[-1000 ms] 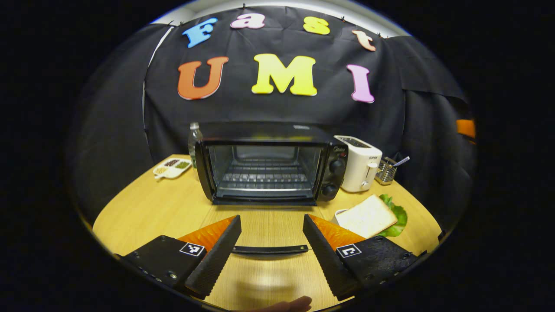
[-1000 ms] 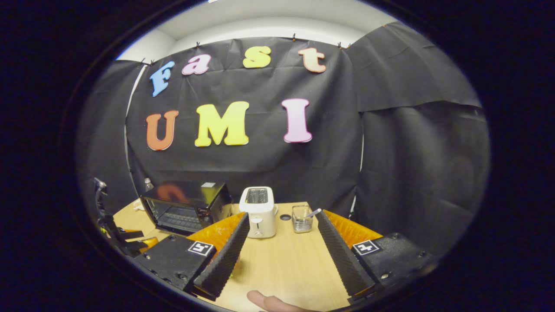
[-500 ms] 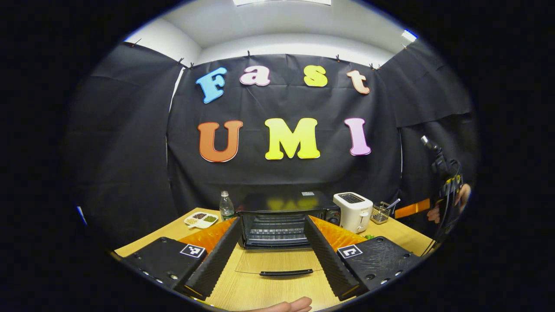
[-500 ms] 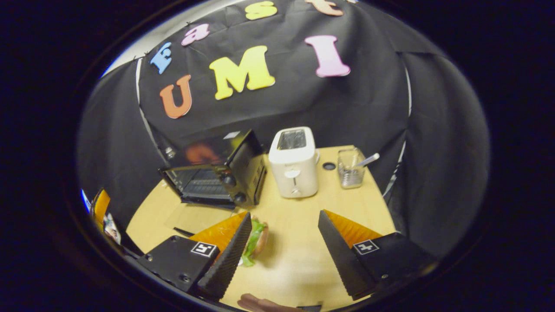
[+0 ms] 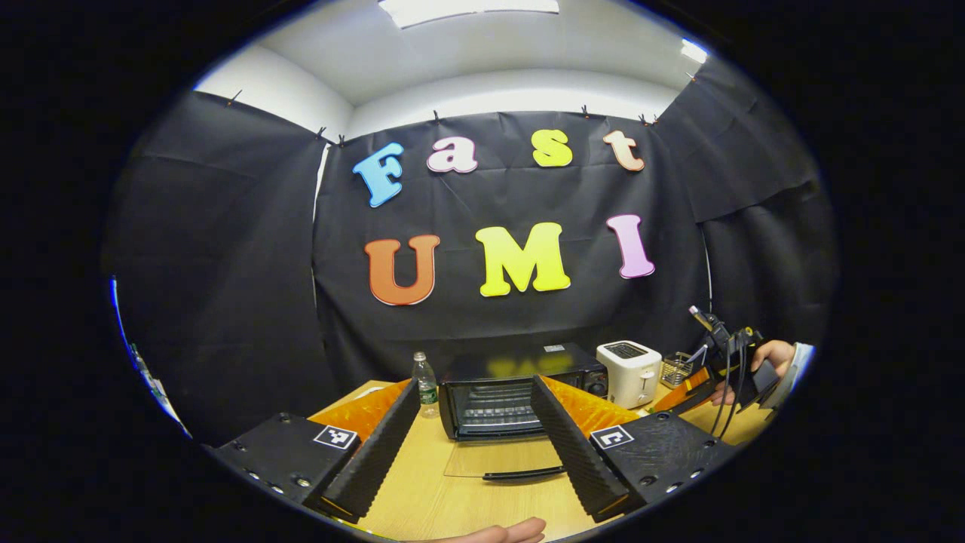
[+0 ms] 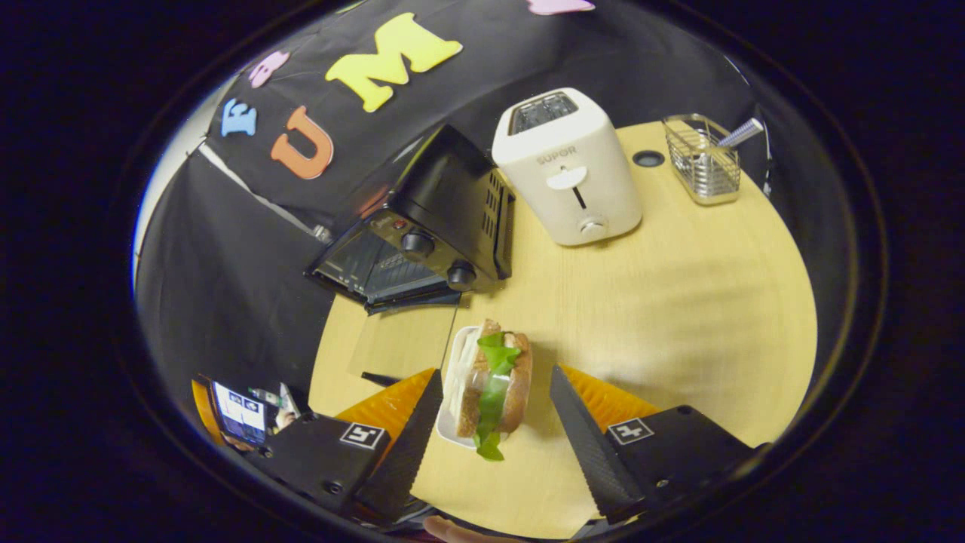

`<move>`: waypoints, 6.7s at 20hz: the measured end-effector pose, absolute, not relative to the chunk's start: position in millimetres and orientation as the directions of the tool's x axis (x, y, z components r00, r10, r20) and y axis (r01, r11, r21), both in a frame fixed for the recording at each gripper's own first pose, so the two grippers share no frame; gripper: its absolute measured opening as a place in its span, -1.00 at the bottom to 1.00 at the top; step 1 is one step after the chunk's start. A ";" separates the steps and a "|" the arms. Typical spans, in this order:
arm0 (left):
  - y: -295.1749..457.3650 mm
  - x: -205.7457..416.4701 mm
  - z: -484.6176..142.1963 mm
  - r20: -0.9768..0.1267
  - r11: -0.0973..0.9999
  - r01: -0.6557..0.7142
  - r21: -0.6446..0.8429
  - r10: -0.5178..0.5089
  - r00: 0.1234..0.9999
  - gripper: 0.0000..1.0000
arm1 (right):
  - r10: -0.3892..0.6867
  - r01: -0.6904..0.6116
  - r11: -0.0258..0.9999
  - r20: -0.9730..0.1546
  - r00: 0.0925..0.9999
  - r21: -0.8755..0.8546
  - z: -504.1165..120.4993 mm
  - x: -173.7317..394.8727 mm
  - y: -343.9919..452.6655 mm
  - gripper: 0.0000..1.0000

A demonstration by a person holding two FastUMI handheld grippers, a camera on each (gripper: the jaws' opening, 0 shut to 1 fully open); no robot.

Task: Open the electric oven with the left hand, put the food in, and close the electric oven.

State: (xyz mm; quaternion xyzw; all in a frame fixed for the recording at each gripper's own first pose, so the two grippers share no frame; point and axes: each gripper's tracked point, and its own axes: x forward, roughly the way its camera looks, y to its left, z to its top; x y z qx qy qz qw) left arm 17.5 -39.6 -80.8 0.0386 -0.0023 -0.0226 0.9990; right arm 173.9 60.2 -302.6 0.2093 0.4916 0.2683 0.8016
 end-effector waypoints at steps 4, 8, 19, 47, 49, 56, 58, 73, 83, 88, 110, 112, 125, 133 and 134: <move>-38.7 15.9 -80.0 -0.006 0.997 0.065 0.034 -0.065 0.998 0.93 | 0.669 -0.205 0.740 -0.673 0.314 0.640 -306.7 182.1 68.2 0.70; -42.5 14.8 -82.6 -0.011 0.996 0.076 0.045 -0.076 0.997 0.93 | 0.725 -0.130 0.684 -0.647 0.237 0.718 -316.1 181.5 76.6 0.35; -39.2 0.3 -84.5 -0.001 0.993 0.116 0.021 -0.116 0.993 0.75 | 0.738 -0.110 0.668 -0.634 0.233 0.736 -300.4 155.9 77.0 -0.43; 41.7 -45.3 -106.4 -0.008 0.990 0.141 -0.014 -0.142 0.990 0.87 | 0.616 -0.166 0.454 -0.173 0.769 0.875 -245.9 192.9 323.6 -0.15; 40.1 -44.6 -110.2 -0.014 0.989 0.150 0.000 -0.150 0.989 0.87 | 0.553 -0.173 0.479 -0.143 0.821 0.861 -249.3 216.9 332.0 -0.14; 53.2 -40.5 -115.6 -0.027 0.990 0.137 -0.025 -0.138 0.990 0.87 | 0.590 -0.224 0.578 -0.211 0.780 0.785 -256.8 222.7 350.3 -0.14; 56.2 -37.7 -121.2 -0.034 0.990 0.133 -0.039 -0.135 0.990 0.86 | 0.602 -0.221 0.585 -0.235 0.763 0.780 -257.3 218.5 346.1 -0.14; 51.0 -26.5 -147.9 -0.108 0.988 0.142 -0.053 -0.147 0.983 0.87 | 0.650 -0.238 0.519 -0.199 0.734 0.821 -252.1 212.7 322.3 -0.73; 54.7 -28.2 -140.5 -0.078 0.985 0.159 -0.063 -0.164 0.983 0.87 | 0.507 0.010 0.012 -0.015 0.862 1.000 -266.0 258.3 317.4 -0.74; 56.5 -26.8 -149.9 -0.094 0.985 0.156 -0.069 -0.162 0.982 0.87 | 0.284 -0.049 0.094 0.020 0.959 0.994 -260.5 297.6 314.4 -0.74; 57.0 -34.4 -169.3 -0.146 0.991 0.128 -0.048 -0.134 0.980 0.87 | 0.168 -0.018 0.817 -0.208 0.964 0.576 -305.6 305.9 337.1 0.55; 55.4 -35.3 -169.1 -0.150 0.991 0.125 -0.050 -0.131 0.980 0.87 | 0.173 -0.064 0.855 -0.166 0.971 0.515 -293.4 304.4 335.4 0.97; 51.4 5.6 -192.9 -0.228 0.996 0.075 -0.050 -0.084 0.970 0.87 | 0.277 -0.240 0.923 -0.085 0.957 0.301 -241.3 232.6 283.6 1.00; -11.0 55.4 -263.1 -0.387 0.980 0.179 -0.082 -0.197 0.901 0.87 | 0.250 -0.252 0.962 0.029 0.968 0.107 -161.2 155.4 188.7 0.99; -20.3 58.8 -274.5 -0.410 0.978 0.190 -0.088 -0.210 0.888 0.87 | 0.253 -0.256 0.963 0.043 0.966 0.084 -148.7 146.4 179.4 0.99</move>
